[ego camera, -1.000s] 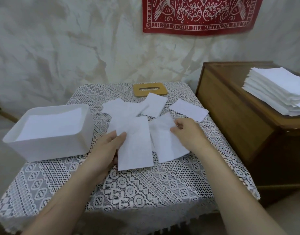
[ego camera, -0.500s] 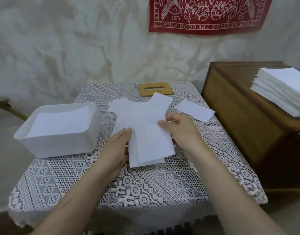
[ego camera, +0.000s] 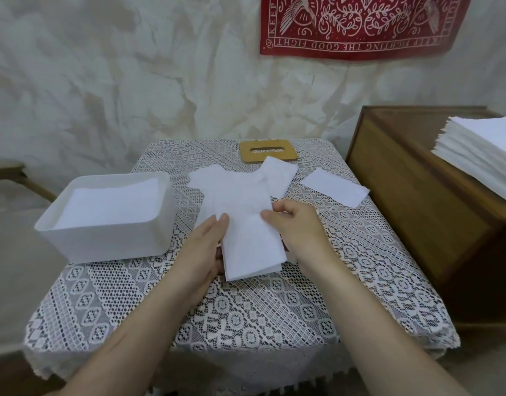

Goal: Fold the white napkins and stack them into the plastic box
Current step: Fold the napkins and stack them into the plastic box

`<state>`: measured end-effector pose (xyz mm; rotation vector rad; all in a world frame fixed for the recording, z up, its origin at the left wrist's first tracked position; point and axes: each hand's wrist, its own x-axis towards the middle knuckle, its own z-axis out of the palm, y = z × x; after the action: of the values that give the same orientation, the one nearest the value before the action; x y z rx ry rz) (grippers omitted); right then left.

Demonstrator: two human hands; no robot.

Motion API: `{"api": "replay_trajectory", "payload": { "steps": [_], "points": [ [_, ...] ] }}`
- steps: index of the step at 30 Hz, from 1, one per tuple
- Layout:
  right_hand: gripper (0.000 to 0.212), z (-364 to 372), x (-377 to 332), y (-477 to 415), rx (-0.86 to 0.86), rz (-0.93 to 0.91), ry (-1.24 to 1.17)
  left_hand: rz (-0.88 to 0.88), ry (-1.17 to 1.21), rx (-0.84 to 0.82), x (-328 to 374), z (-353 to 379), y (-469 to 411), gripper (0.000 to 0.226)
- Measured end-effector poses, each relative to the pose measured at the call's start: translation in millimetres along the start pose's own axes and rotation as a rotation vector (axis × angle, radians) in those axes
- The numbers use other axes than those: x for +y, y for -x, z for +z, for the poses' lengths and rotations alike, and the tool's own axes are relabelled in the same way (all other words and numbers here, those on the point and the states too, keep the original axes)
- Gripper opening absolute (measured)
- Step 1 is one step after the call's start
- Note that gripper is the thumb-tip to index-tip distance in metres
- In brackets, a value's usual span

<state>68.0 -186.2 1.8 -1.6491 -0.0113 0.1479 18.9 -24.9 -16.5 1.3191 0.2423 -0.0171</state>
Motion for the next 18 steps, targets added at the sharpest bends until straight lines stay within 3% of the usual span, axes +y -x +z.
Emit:
{"api": "replay_trajectory", "payload": {
  "steps": [5,10,12,15,18],
  "points": [
    [0.007,3,0,2,-0.011,0.029,-0.01,0.026,-0.041,-0.011,0,0,2,0.021],
    [0.022,4,2,1,-0.01,-0.08,0.11,0.045,-0.068,-0.019,0,-1,2,0.023],
    [0.018,3,3,0,-0.007,-0.086,0.127,0.053,-0.072,-0.023,1,-1,2,0.023],
    [0.01,-2,2,-1,0.019,-0.067,0.182,0.058,-0.061,-0.034,1,-1,2,0.024],
    [0.021,-8,-1,2,-0.061,0.029,0.117,0.061,-0.057,-0.042,3,-1,3,0.024]
  ]
}}
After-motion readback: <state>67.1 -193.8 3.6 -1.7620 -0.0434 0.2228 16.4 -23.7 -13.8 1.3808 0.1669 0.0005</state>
